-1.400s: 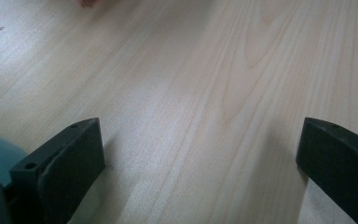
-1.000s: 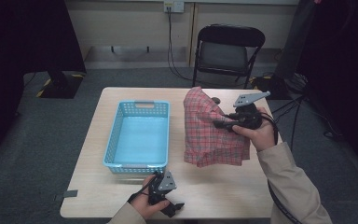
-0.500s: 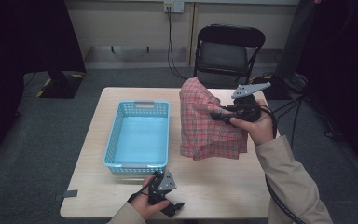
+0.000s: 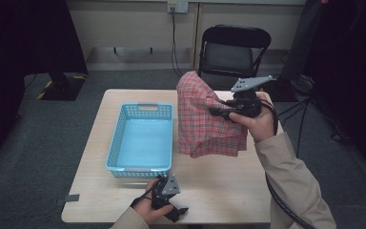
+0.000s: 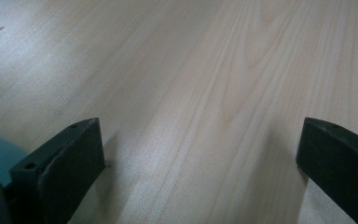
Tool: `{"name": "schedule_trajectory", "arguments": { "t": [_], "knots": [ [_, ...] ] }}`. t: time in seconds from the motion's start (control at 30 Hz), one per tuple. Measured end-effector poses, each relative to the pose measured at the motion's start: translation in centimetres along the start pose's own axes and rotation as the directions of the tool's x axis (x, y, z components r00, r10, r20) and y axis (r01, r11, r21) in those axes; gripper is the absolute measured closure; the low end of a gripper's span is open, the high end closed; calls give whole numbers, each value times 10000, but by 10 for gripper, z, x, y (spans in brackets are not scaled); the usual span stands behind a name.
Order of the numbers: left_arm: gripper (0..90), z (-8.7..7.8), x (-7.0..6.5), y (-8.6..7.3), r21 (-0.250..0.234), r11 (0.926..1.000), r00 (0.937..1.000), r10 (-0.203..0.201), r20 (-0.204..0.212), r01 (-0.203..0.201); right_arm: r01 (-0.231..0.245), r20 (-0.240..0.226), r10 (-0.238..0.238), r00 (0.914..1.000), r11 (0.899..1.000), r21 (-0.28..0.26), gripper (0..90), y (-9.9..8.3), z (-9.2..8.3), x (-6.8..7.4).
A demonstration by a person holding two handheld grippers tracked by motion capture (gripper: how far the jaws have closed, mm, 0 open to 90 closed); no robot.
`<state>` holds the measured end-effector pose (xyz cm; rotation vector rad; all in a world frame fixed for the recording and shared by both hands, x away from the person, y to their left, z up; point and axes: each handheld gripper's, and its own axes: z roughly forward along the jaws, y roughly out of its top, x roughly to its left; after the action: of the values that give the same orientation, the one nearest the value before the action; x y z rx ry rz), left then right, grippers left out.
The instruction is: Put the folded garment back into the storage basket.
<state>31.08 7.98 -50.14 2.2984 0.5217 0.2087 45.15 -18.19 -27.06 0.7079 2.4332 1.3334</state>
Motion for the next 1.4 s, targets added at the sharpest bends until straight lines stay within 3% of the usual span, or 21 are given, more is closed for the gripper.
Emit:
{"name": "schedule_trajectory", "arguments": {
  "t": [0.87, 1.4],
  "knots": [
    [0, 0, 0, 0, 28, 10000, 10000, 12, 7, -12, 157, -286, -168, 9994, 9991, -403, 677, 31, 19, 14],
    [0, 0, 0, 0, 20, 10000, 10000, 9, 13, -9, 310, -279, -320, 9991, 9988, -376, 677, 46, 31, 22]
  ]
}}
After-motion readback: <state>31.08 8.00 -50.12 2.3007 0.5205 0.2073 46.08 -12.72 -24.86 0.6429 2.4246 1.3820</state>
